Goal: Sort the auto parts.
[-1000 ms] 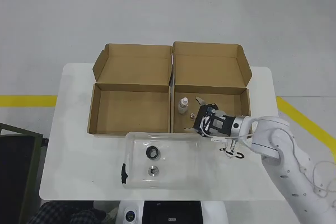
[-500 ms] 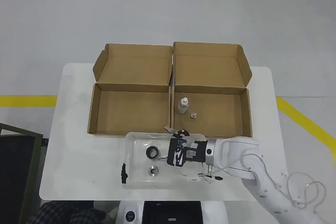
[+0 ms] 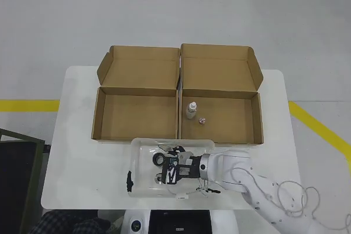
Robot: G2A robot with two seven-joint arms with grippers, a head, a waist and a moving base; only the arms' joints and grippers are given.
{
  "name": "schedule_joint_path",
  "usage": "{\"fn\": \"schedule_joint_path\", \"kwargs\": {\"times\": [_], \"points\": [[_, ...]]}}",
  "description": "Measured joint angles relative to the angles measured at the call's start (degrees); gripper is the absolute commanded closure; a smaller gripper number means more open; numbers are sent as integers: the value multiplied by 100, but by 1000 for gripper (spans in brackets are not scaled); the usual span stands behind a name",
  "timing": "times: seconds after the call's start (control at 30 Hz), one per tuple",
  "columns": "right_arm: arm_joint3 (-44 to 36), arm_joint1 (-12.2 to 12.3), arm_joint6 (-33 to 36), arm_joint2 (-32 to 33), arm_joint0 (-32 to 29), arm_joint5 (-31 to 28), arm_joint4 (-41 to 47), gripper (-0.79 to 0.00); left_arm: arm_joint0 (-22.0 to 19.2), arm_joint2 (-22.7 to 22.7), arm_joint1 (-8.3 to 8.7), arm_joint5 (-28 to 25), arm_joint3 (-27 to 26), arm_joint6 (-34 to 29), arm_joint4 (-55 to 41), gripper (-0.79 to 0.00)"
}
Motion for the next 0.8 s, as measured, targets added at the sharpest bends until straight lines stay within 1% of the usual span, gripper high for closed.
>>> {"fn": "schedule_joint_path", "kwargs": {"times": [0.1, 0.17, 0.43, 0.8], "points": [[127, -35, -113, -98, 40, 46, -128, -523, 0, 0, 0, 0, 0, 0, 0, -785], [229, -59, -201, -164, 68, 76, -216, -536, 0, 0, 0, 0, 0, 0, 0, -785], [630, -139, -471, -330, 166, 182, -516, -542, 0, 0, 0, 0, 0, 0, 0, -785], [1118, -252, -706, -471, 302, 265, -616, -557, 0, 0, 0, 0, 0, 0, 0, -785]]}}
